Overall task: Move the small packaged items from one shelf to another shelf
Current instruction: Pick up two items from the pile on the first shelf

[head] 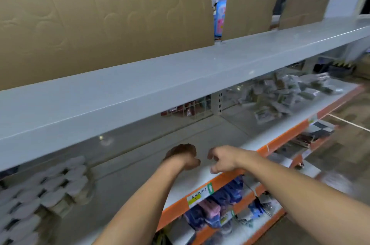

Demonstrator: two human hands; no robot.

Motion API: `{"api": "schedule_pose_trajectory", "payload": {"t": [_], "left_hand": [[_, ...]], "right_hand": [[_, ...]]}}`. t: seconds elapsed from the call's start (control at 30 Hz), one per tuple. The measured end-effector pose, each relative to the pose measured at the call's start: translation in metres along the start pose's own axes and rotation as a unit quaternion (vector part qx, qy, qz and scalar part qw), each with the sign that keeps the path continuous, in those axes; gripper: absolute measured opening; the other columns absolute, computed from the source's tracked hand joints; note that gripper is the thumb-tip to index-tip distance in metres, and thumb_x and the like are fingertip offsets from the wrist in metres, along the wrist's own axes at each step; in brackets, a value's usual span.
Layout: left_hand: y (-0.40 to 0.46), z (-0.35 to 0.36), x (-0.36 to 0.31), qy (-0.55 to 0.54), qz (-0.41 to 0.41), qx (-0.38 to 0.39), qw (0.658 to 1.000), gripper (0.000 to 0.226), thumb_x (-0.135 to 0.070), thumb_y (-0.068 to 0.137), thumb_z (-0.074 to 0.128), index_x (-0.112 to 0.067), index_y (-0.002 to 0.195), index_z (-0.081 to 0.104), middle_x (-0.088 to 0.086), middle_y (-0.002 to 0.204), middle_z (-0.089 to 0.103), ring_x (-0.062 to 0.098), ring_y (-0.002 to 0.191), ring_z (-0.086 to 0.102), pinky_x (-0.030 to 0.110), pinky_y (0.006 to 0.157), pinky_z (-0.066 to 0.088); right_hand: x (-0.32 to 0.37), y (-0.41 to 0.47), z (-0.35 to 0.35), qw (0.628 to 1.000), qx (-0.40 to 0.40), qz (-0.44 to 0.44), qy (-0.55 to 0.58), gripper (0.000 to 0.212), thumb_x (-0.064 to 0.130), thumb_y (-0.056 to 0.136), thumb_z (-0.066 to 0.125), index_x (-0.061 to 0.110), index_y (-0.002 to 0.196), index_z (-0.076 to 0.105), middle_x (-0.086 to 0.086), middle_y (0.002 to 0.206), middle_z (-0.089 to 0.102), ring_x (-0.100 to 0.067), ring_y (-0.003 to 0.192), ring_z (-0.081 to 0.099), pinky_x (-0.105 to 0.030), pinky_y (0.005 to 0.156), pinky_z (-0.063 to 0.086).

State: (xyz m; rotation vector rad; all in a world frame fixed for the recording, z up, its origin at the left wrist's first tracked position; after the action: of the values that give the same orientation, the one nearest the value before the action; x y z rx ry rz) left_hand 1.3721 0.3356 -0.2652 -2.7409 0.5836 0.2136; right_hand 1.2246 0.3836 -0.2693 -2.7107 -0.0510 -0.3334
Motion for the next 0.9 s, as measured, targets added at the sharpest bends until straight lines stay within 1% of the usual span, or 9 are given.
{"api": "schedule_pose_trajectory", "payload": {"t": [0.1, 0.2, 0.27, 0.4, 0.53, 0.63, 0.73, 0.83, 0.9], "left_hand": [[0.014, 0.005, -0.042, 0.024, 0.035, 0.016, 0.999, 0.041, -0.042, 0.087, 0.059, -0.024, 0.124, 0.058, 0.006, 0.13, 0.059, 0.027, 0.114, 0.058, 0.034, 0.092, 0.049], [0.026, 0.01, -0.079, 0.035, 0.061, 0.025, 0.997, 0.039, -0.041, 0.088, 0.059, -0.021, 0.122, 0.059, 0.006, 0.127, 0.062, 0.027, 0.111, 0.059, 0.034, 0.091, 0.05], [0.033, 0.013, -0.103, 0.037, 0.076, 0.025, 0.996, 0.04, -0.04, 0.089, 0.059, -0.019, 0.124, 0.059, 0.007, 0.126, 0.062, 0.027, 0.112, 0.06, 0.034, 0.092, 0.051], [0.047, 0.018, -0.153, 0.041, 0.11, 0.018, 0.993, 0.046, -0.039, 0.092, 0.059, -0.017, 0.132, 0.056, 0.008, 0.132, 0.061, 0.027, 0.119, 0.058, 0.034, 0.095, 0.049], [0.056, 0.024, -0.209, 0.058, 0.144, 0.018, 0.988, 0.046, -0.041, 0.092, 0.057, -0.02, 0.133, 0.057, 0.007, 0.133, 0.06, 0.027, 0.12, 0.057, 0.035, 0.095, 0.049], [0.062, 0.032, -0.246, 0.064, 0.163, 0.026, 0.984, 0.045, -0.04, 0.091, 0.056, -0.02, 0.131, 0.057, 0.007, 0.131, 0.061, 0.027, 0.118, 0.058, 0.038, 0.095, 0.05], [0.072, 0.038, -0.276, 0.067, 0.18, 0.034, 0.981, 0.043, -0.038, 0.091, 0.056, -0.019, 0.13, 0.056, 0.005, 0.13, 0.061, 0.025, 0.117, 0.059, 0.036, 0.093, 0.05], [0.082, 0.04, -0.303, 0.063, 0.2, 0.021, 0.978, 0.043, -0.037, 0.09, 0.057, -0.019, 0.129, 0.057, 0.005, 0.127, 0.064, 0.024, 0.115, 0.061, 0.034, 0.091, 0.051], [0.09, 0.04, -0.321, 0.058, 0.213, 0.015, 0.975, 0.041, -0.035, 0.09, 0.057, -0.019, 0.128, 0.058, 0.007, 0.125, 0.065, 0.025, 0.113, 0.061, 0.034, 0.089, 0.052]], "right_hand": [[-0.032, -0.012, -0.007, 1.0, -0.008, 0.012, 0.004, 0.064, 0.044, 0.081, 0.069, 0.02, 0.138, 0.053, -0.005, 0.131, 0.06, -0.025, 0.114, 0.06, -0.029, 0.086, 0.049], [-0.07, -0.027, -0.014, 0.999, -0.008, 0.032, 0.023, 0.062, 0.043, 0.083, 0.068, 0.02, 0.138, 0.052, -0.004, 0.13, 0.061, -0.024, 0.114, 0.06, -0.035, 0.094, 0.051], [-0.097, -0.036, -0.019, 0.998, -0.015, 0.048, 0.034, 0.061, 0.042, 0.084, 0.068, 0.021, 0.138, 0.052, -0.003, 0.129, 0.06, -0.023, 0.114, 0.058, -0.034, 0.096, 0.05], [-0.146, -0.054, -0.026, 0.996, -0.038, 0.07, 0.051, 0.059, 0.043, 0.084, 0.07, 0.02, 0.136, 0.053, -0.003, 0.124, 0.058, -0.022, 0.11, 0.057, -0.027, 0.082, 0.043], [-0.195, -0.074, -0.025, 0.991, -0.043, 0.102, 0.07, 0.052, 0.041, 0.086, 0.07, 0.015, 0.129, 0.057, -0.003, 0.113, 0.059, -0.023, 0.097, 0.057, -0.034, 0.078, 0.046], [-0.227, -0.086, -0.023, 0.988, -0.043, 0.129, 0.079, 0.052, 0.039, 0.086, 0.068, 0.009, 0.128, 0.057, -0.013, 0.117, 0.06, -0.029, 0.102, 0.059, -0.037, 0.082, 0.048], [-0.257, -0.096, -0.022, 0.984, -0.041, 0.138, 0.1, 0.053, 0.041, 0.086, 0.069, 0.017, 0.131, 0.054, -0.005, 0.128, 0.056, -0.02, 0.102, 0.052, -0.029, 0.08, 0.041], [-0.286, -0.104, -0.021, 0.98, -0.051, 0.157, 0.11, 0.057, 0.044, 0.086, 0.069, 0.02, 0.135, 0.052, -0.001, 0.131, 0.054, -0.021, 0.109, 0.054, -0.03, 0.083, 0.043], [-0.303, -0.107, -0.021, 0.976, -0.057, 0.171, 0.122, 0.059, 0.043, 0.085, 0.07, 0.019, 0.136, 0.052, -0.002, 0.128, 0.057, -0.02, 0.104, 0.055, -0.029, 0.081, 0.042]]}}
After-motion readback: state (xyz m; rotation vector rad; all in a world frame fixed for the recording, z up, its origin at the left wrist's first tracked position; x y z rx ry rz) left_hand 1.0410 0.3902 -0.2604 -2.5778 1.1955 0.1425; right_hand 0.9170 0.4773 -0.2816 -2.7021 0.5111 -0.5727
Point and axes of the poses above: each hand's wrist, its own y-axis towards the middle knuckle, its own z-axis out of the palm, x = y × z, the point moved 4 cm from there along y, towards the middle knuckle
